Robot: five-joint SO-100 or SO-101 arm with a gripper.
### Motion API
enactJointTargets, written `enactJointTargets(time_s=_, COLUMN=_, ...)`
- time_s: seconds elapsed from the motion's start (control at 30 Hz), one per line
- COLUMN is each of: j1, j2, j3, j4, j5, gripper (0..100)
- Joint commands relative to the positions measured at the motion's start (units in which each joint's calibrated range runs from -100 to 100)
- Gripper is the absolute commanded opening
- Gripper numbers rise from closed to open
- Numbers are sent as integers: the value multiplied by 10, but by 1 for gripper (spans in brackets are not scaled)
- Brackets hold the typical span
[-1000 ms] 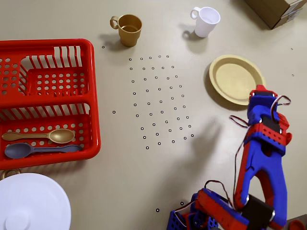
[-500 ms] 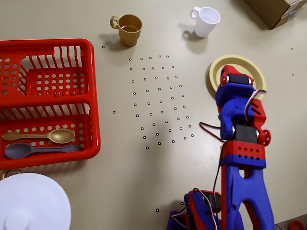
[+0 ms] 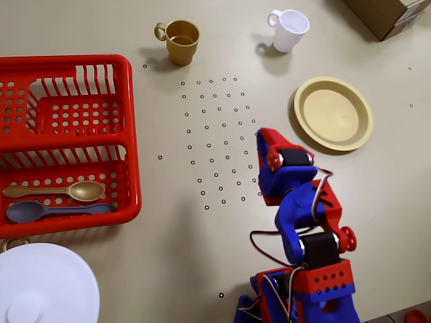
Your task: Grasp the plate, place it on the cross drawn on the table.
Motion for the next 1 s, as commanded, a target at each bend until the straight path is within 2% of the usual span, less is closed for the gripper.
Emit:
enactJointTargets(time_s=0.0, j1=-8, j2=-58, j3=21, j4=11, j5=10, gripper=0)
enactJointTargets(time_s=0.17, j1=-5, j2=-144, j3=104, j4=61, j5=21, gripper=0)
enactJointTargets(time_s=0.3, j1=-7, j2=-186, j3=114, j4=193, j5=21, gripper=0)
enactJointTargets(time_s=0.4, j1=-15, j2=-207, j3=123, j4=249, j5=15, gripper=0)
enactJointTargets(time_s=0.97, j1=-2, j2=-207, j3=251, j4=250, j5=18, gripper=0)
